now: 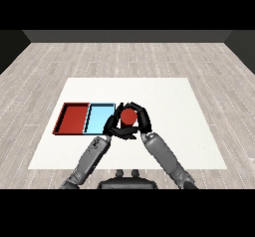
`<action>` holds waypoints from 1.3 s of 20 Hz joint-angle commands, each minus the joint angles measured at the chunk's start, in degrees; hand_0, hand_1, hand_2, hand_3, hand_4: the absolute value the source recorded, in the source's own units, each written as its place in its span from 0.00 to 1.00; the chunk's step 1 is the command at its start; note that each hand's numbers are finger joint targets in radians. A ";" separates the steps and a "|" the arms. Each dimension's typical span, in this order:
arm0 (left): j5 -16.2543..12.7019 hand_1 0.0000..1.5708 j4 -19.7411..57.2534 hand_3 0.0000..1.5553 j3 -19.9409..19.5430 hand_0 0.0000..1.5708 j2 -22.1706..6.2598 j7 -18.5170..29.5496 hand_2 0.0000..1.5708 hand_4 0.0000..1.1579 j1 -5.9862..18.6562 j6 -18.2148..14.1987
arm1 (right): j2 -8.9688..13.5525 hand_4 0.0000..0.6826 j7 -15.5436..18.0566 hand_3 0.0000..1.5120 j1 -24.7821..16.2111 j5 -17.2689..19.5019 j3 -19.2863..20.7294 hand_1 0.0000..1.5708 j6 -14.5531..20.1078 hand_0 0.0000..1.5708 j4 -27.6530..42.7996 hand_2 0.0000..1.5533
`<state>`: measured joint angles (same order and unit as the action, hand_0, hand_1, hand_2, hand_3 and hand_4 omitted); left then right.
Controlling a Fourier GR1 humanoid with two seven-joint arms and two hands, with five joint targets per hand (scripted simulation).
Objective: Pick the red can and put it in the red box
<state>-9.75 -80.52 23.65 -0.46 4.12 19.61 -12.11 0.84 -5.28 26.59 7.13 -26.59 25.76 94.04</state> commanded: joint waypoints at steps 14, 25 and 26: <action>3.70 1.00 -5.38 0.87 0.22 1.00 0.44 -7.55 0.95 0.62 -2.69 -14.64 | -0.83 0.77 3.86 0.91 4.39 -4.74 -4.41 0.95 2.46 0.95 -6.27 0.93; 1.02 1.00 -2.63 0.94 -3.20 1.00 -0.60 -2.68 0.98 0.82 1.56 -15.08 | -0.84 0.00 1.37 0.64 5.71 -4.54 -1.18 0.69 3.14 0.69 -6.35 0.70; 0.07 1.00 -2.99 0.96 -1.17 1.00 0.43 -0.56 0.99 0.89 -0.43 -15.72 | -0.84 0.00 0.82 0.20 3.12 -2.94 -8.30 0.45 9.96 0.45 -5.53 0.55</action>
<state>-9.34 -81.45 23.41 -0.53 2.03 19.73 -27.66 -0.01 -2.66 29.79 4.11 -30.77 30.89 88.91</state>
